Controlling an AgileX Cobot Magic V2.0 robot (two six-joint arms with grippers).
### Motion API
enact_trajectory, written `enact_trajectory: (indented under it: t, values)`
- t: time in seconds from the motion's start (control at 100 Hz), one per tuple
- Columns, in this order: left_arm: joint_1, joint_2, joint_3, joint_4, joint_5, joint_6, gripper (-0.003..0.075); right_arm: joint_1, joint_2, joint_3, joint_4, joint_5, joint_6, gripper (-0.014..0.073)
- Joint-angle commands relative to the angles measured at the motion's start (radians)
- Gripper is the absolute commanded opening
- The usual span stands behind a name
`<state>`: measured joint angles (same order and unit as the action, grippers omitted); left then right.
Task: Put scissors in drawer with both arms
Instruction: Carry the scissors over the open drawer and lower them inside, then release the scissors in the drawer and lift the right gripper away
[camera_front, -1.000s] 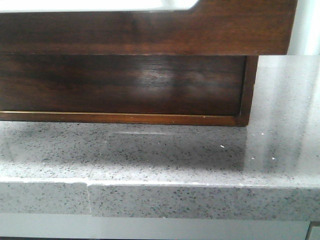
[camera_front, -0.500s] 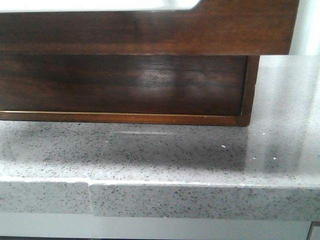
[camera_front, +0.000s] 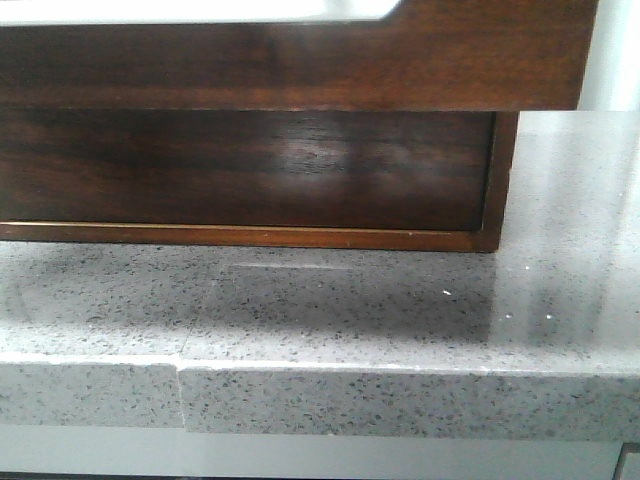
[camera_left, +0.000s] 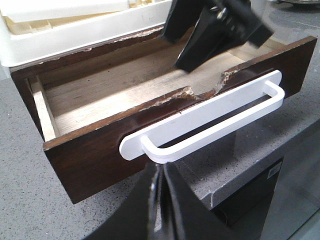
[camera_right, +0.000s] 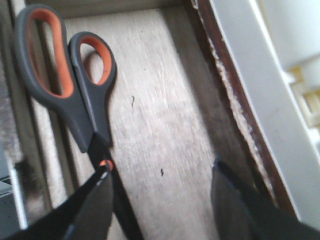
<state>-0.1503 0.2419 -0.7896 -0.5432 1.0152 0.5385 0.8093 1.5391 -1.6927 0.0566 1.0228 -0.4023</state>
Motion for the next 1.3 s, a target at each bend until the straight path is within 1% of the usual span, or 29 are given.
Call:
enact_trajectory:
  t: [0.0, 0.01, 0.03, 0.08, 0.11, 0.18, 0.24, 0.29, 0.37, 0.4, 0.41, 0.47, 0.5, 0.54, 0.59, 0.65, 0.73, 0.81, 0.88, 1.29]
  values:
    - [-0.007, 0.025, -0.027, -0.040, -0.079, -0.003, -0.0020, -0.001, -0.124, -0.030, 0.023, -0.004, 0.051, 0.0190]
    - [-0.007, 0.025, -0.027, -0.040, -0.079, -0.003, -0.0020, -0.001, -0.131, -0.030, 0.022, 0.006, 0.053, 0.0154]
    - [-0.007, 0.025, -0.027, -0.040, -0.079, -0.003, -0.0020, -0.001, -0.151, -0.027, 0.022, 0.015, 0.061, 0.0118]
    - [-0.007, 0.025, -0.023, -0.040, -0.085, -0.003, -0.0020, -0.001, -0.205, -0.016, 0.022, 0.042, 0.074, -0.0017]
    - [-0.007, 0.023, -0.018, -0.040, -0.089, -0.003, -0.0020, -0.001, -0.239, -0.007, 0.022, 0.047, 0.076, -0.0074]
    - [-0.009, 0.022, -0.004, -0.056, -0.110, -0.003, -0.0020, -0.001, -0.338, 0.047, 0.022, 0.048, 0.081, -0.0047]
    - [-0.011, 0.019, 0.016, -0.083, -0.137, -0.003, -0.0020, -0.001, -0.442, 0.120, 0.020, 0.029, 0.083, -0.0045]
    - [-0.017, 0.014, 0.036, -0.100, -0.164, -0.003, -0.0020, -0.001, -0.534, 0.185, 0.011, -0.019, 0.093, -0.0045]
    - [-0.020, 0.002, 0.081, -0.130, -0.222, -0.003, -0.0020, -0.001, -0.703, 0.342, -0.018, -0.116, 0.148, -0.0045]
    - [-0.020, -0.002, 0.095, -0.140, -0.242, -0.003, -0.0020, -0.001, -0.762, 0.414, -0.047, -0.150, 0.164, -0.0045]
    - [-0.020, -0.005, 0.098, -0.140, -0.247, -0.003, -0.0020, -0.001, -0.778, 0.414, -0.057, -0.165, 0.167, -0.0045]
    - [-0.020, -0.011, 0.126, -0.150, -0.295, -0.003, -0.0020, -0.001, -0.911, 0.566, -0.123, -0.222, 0.186, -0.0045]
    - [-0.020, -0.012, 0.137, -0.155, -0.315, -0.003, -0.0020, -0.001, -0.967, 0.612, -0.160, -0.259, 0.199, -0.0045]
    - [-0.020, -0.012, 0.150, -0.168, -0.341, -0.003, -0.0020, -0.001, -1.046, 0.714, -0.217, -0.298, 0.236, -0.0045]
    - [-0.020, -0.012, 0.160, -0.171, -0.366, -0.003, -0.0020, -0.001, -1.131, 0.803, -0.277, -0.355, 0.302, -0.0045]
    - [-0.020, -0.012, 0.167, -0.171, -0.381, -0.003, -0.0020, -0.001, -1.226, 0.886, -0.340, -0.426, 0.378, -0.0045]
    - [-0.020, -0.012, 0.170, -0.171, -0.381, -0.003, -0.0020, -0.001, -1.315, 0.971, -0.390, -0.502, 0.388, -0.0046]
    - [-0.020, -0.012, 0.170, -0.171, -0.381, -0.003, -0.0020, -0.001, -1.371, 1.010, -0.410, -0.578, 0.388, -0.0046]
    - [-0.020, -0.012, 0.170, -0.171, -0.381, -0.003, -0.0020, -0.001, -1.400, 1.027, -0.410, -0.606, 0.388, -0.0046]
    - [-0.020, -0.012, 0.170, -0.171, -0.381, -0.003, -0.0020, -0.001, -1.410, 1.029, -0.410, -0.606, 0.388, -0.0046]
